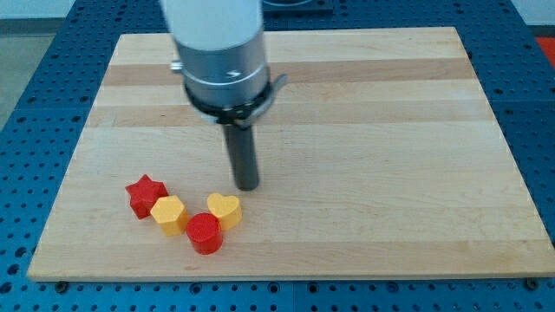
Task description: Move the yellow heart above the red star
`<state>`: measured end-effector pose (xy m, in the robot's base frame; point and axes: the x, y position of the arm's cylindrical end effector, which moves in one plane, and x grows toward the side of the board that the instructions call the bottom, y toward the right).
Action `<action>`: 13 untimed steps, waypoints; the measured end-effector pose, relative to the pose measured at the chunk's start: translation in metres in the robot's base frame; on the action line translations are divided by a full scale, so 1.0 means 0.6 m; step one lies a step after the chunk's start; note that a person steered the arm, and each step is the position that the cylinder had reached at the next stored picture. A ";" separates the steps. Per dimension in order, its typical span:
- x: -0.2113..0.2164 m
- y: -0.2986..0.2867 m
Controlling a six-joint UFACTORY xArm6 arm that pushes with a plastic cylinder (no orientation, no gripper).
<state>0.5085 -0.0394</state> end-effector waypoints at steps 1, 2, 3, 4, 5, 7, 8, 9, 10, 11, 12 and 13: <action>0.078 0.019; 0.080 -0.061; 0.071 -0.207; 0.066 -0.197; 0.059 -0.178; 0.058 -0.129; 0.005 -0.040; -0.018 -0.105; 0.021 -0.234; 0.015 -0.215; 0.015 -0.067; 0.015 -0.046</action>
<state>0.5174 -0.0669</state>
